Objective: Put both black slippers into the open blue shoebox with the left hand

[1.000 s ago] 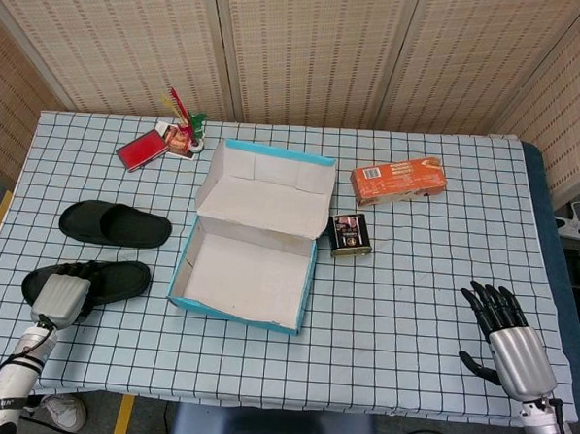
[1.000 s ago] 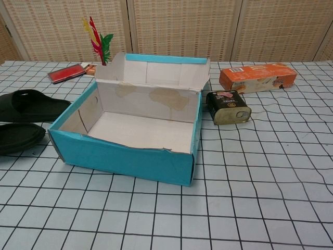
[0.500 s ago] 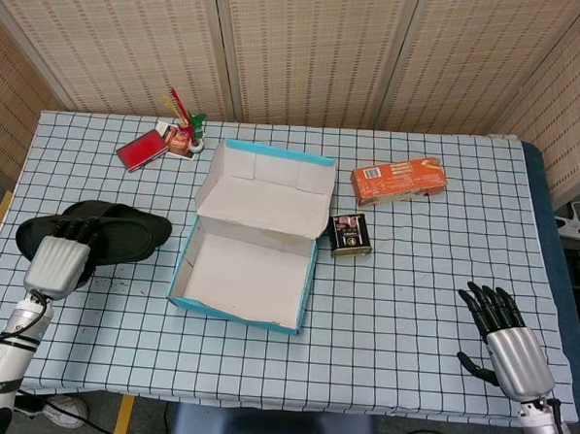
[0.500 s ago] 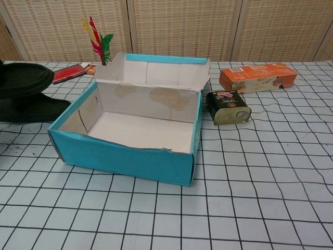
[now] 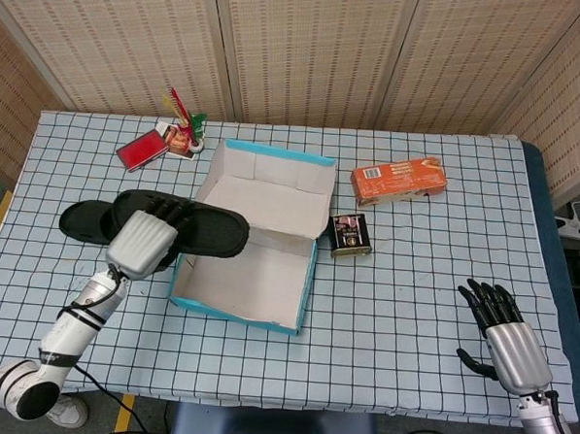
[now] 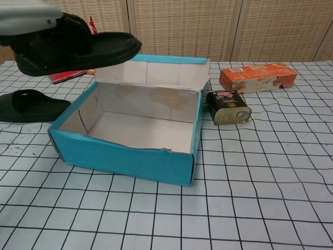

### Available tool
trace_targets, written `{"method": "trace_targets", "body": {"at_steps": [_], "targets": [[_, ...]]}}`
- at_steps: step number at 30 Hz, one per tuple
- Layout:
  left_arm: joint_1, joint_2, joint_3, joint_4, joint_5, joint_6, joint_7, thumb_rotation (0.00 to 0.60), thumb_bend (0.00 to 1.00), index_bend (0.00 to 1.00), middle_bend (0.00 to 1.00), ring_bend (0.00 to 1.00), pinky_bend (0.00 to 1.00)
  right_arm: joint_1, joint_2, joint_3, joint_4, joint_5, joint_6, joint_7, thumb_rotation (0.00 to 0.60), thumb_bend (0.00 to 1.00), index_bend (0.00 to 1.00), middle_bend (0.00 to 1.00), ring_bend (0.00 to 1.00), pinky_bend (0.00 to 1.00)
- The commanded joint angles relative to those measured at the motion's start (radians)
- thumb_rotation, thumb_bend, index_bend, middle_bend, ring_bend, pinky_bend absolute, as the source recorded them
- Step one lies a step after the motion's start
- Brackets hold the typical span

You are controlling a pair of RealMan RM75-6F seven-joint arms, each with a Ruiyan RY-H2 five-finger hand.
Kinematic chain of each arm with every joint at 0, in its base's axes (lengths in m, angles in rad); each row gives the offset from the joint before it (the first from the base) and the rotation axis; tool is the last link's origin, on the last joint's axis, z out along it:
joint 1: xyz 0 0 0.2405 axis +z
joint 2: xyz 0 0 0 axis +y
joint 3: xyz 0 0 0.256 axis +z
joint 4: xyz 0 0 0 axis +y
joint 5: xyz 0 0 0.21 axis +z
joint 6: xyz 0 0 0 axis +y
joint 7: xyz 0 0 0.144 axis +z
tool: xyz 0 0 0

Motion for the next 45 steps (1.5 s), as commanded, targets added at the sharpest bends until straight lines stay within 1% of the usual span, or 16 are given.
{"method": "trace_targets", "body": {"at_steps": [1, 7, 13, 18, 22, 28, 37, 45], "targets": [[-0.08, -0.08, -0.001, -0.009, -0.057, -0.051, 0.073, 0.6, 0.56, 0.28, 0.37, 0.46, 0.55, 0.005, 0.004, 0.0, 0.005, 0.006, -0.009, 0.012, 0.6, 0.11, 0.0, 0.0, 0.0, 0.0], [-0.177, -0.197, 0.009, 0.045, -0.131, -0.093, 0.128, 0.6, 0.56, 0.28, 0.37, 0.46, 0.55, 0.008, 0.014, -0.003, 0.005, 0.009, -0.015, 0.04, 0.6, 0.11, 0.0, 0.0, 0.0, 0.0], [-0.221, -0.264, 0.027, 0.123, -0.117, -0.115, 0.09, 0.6, 0.56, 0.28, 0.36, 0.46, 0.54, 0.01, 0.021, -0.011, 0.007, 0.001, -0.017, 0.056, 0.6, 0.11, 0.0, 0.0, 0.0, 0.0], [-0.233, -0.278, 0.044, 0.176, -0.151, -0.13, 0.057, 0.6, 0.56, 0.28, 0.36, 0.46, 0.53, 0.006, 0.024, -0.007, 0.009, 0.006, -0.007, 0.063, 0.6, 0.11, 0.0, 0.0, 0.0, 0.0], [-0.244, -0.273, 0.057, 0.189, -0.2, -0.161, 0.023, 0.6, 0.55, 0.28, 0.36, 0.46, 0.53, 0.007, 0.024, -0.009, 0.009, 0.004, -0.008, 0.061, 0.6, 0.11, 0.0, 0.0, 0.0, 0.0], [-0.258, -0.286, 0.085, 0.227, -0.218, -0.165, 0.013, 0.6, 0.55, 0.28, 0.36, 0.46, 0.53, 0.008, 0.024, -0.012, 0.007, -0.002, -0.009, 0.062, 0.6, 0.11, 0.0, 0.0, 0.0, 0.0], [-0.282, -0.337, 0.097, 0.344, -0.293, -0.212, -0.05, 0.6, 0.55, 0.28, 0.37, 0.46, 0.53, 0.007, 0.029, -0.017, 0.007, -0.009, -0.005, 0.068, 0.6, 0.11, 0.0, 0.0, 0.0, 0.0], [-0.291, -0.376, 0.105, 0.415, -0.309, -0.231, -0.101, 0.6, 0.55, 0.28, 0.37, 0.46, 0.53, 0.012, 0.03, -0.025, 0.006, -0.016, -0.018, 0.07, 0.6, 0.11, 0.0, 0.0, 0.0, 0.0]]}}
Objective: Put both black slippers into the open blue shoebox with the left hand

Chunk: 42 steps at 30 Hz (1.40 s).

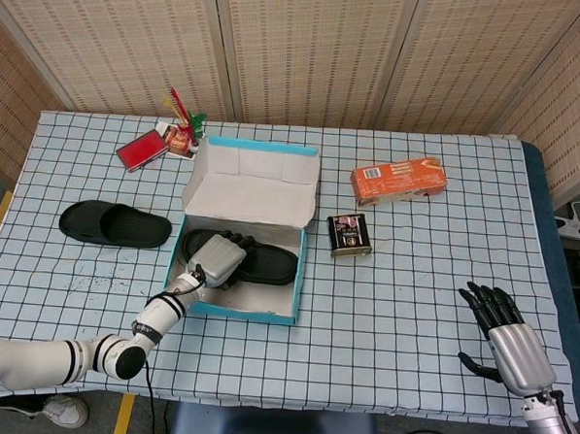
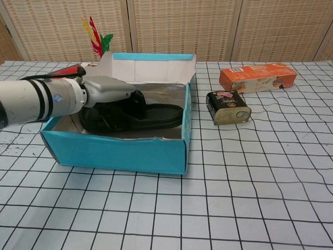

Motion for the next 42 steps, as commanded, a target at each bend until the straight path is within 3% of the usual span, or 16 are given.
{"method": "trace_targets", "body": {"at_steps": [1, 12, 15, 18, 20, 29, 42], "targets": [[-0.006, -0.016, 0.003, 0.026, -0.007, -0.011, -0.018, 0.6, 0.55, 0.28, 0.37, 0.46, 0.53, 0.001, 0.0, -0.002, -0.002, -0.002, -0.003, -0.002, 0.6, 0.11, 0.0, 0.0, 0.0, 0.0], [-0.01, -0.054, 0.031, 0.089, -0.015, -0.061, -0.077, 0.6, 0.55, 0.28, 0.37, 0.45, 0.52, 0.001, 0.0, -0.001, -0.004, 0.003, -0.002, -0.007, 0.6, 0.11, 0.0, 0.0, 0.0, 0.0], [0.001, -0.054, 0.026, 0.078, 0.038, -0.027, -0.103, 0.6, 0.53, 0.18, 0.27, 0.32, 0.4, 0.001, 0.0, -0.001, -0.005, 0.002, -0.001, -0.006, 0.6, 0.11, 0.0, 0.0, 0.0, 0.0], [0.02, -0.043, 0.016, 0.046, 0.124, 0.024, -0.146, 0.6, 0.5, 0.02, 0.05, 0.06, 0.22, 0.0, 0.0, -0.001, -0.004, 0.001, 0.002, -0.006, 0.6, 0.11, 0.0, 0.0, 0.0, 0.0], [0.029, -0.025, 0.013, 0.018, 0.16, 0.036, -0.173, 0.6, 0.47, 0.0, 0.0, 0.0, 0.15, 0.001, 0.001, -0.002, -0.005, 0.0, 0.0, -0.005, 0.6, 0.11, 0.0, 0.0, 0.0, 0.0], [0.047, 0.015, 0.007, -0.035, 0.178, 0.025, -0.233, 0.6, 0.41, 0.0, 0.0, 0.0, 0.07, -0.005, 0.007, -0.006, -0.012, -0.013, 0.016, -0.003, 0.6, 0.11, 0.0, 0.0, 0.0, 0.0], [0.057, 0.056, -0.005, -0.082, 0.198, 0.05, -0.249, 0.6, 0.43, 0.0, 0.0, 0.0, 0.05, -0.004, 0.008, -0.008, -0.01, -0.018, 0.016, -0.001, 0.6, 0.11, 0.0, 0.0, 0.0, 0.0]]}}
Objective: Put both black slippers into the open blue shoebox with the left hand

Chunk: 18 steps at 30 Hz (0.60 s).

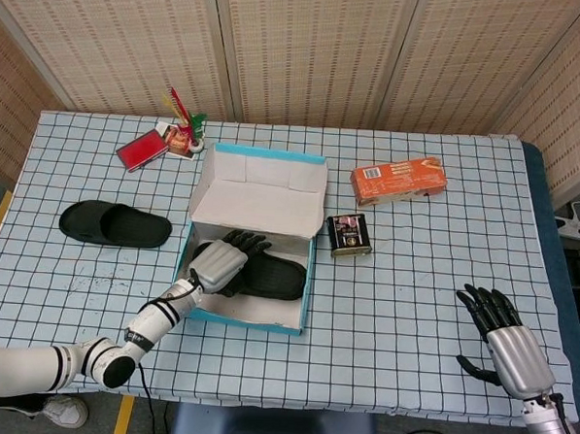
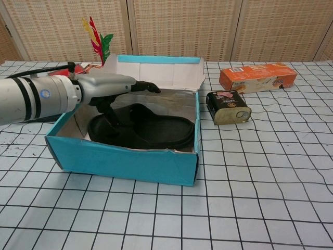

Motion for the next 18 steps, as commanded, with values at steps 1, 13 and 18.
{"method": "trace_targets", "body": {"at_steps": [1, 13, 18], "targets": [[0.01, 0.017, -0.011, -0.029, 0.028, 0.033, -0.011, 0.6, 0.43, 0.0, 0.0, 0.0, 0.05, 0.001, -0.001, 0.0, 0.001, 0.0, -0.002, 0.0, 0.6, 0.11, 0.0, 0.0, 0.0, 0.0], [0.196, 0.322, -0.026, -0.054, -0.049, 0.181, -0.09, 0.6, 0.43, 0.0, 0.0, 0.0, 0.05, -0.012, -0.001, -0.004, -0.01, -0.025, 0.033, -0.014, 0.6, 0.11, 0.0, 0.0, 0.0, 0.0], [0.213, 0.339, 0.003, 0.062, -0.127, 0.049, -0.144, 0.6, 0.41, 0.0, 0.0, 0.0, 0.05, -0.015, -0.008, -0.005, -0.017, -0.03, 0.038, -0.033, 0.6, 0.11, 0.0, 0.0, 0.0, 0.0]]}}
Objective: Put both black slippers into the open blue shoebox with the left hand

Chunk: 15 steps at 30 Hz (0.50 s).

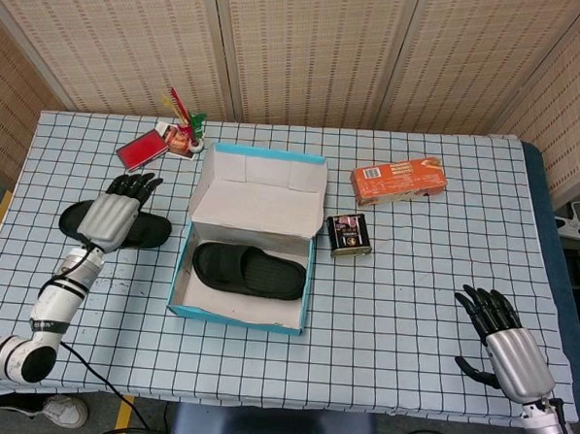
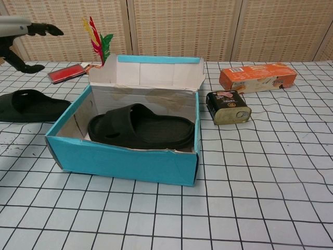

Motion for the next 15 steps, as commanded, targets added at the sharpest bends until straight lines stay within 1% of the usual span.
{"method": "trace_targets", "body": {"at_steps": [1, 4, 7, 10, 13, 15], "targets": [[0.021, 0.008, 0.029, 0.125, -0.084, -0.113, -0.037, 0.6, 0.39, 0.0, 0.0, 0.0, 0.05, -0.001, -0.005, -0.001, -0.004, 0.0, -0.002, -0.008, 0.6, 0.11, 0.0, 0.0, 0.0, 0.0], [0.013, -0.031, 0.046, 0.241, -0.145, -0.193, -0.028, 0.6, 0.37, 0.0, 0.0, 0.0, 0.05, 0.0, -0.007, -0.003, -0.008, -0.004, -0.005, -0.013, 0.6, 0.11, 0.0, 0.0, 0.0, 0.0], [0.007, -0.079, 0.061, 0.361, -0.173, -0.252, -0.023, 0.6, 0.38, 0.0, 0.0, 0.0, 0.05, -0.002, -0.008, -0.004, -0.01, -0.005, -0.003, -0.018, 0.6, 0.11, 0.0, 0.0, 0.0, 0.0], [0.009, -0.123, 0.068, 0.455, -0.173, -0.298, -0.038, 0.6, 0.38, 0.0, 0.0, 0.0, 0.05, -0.002, -0.009, -0.006, -0.01, -0.002, -0.012, -0.026, 0.6, 0.11, 0.0, 0.0, 0.0, 0.0], [0.01, -0.159, 0.073, 0.523, -0.167, -0.344, -0.056, 0.6, 0.38, 0.0, 0.0, 0.0, 0.05, -0.001, -0.013, -0.004, -0.012, 0.002, -0.016, -0.035, 0.6, 0.11, 0.0, 0.0, 0.0, 0.0], [0.011, -0.175, 0.077, 0.55, -0.16, -0.367, -0.062, 0.6, 0.38, 0.0, 0.0, 0.0, 0.04, -0.002, -0.015, -0.002, -0.012, 0.004, -0.015, -0.039, 0.6, 0.11, 0.0, 0.0, 0.0, 0.0]]}}
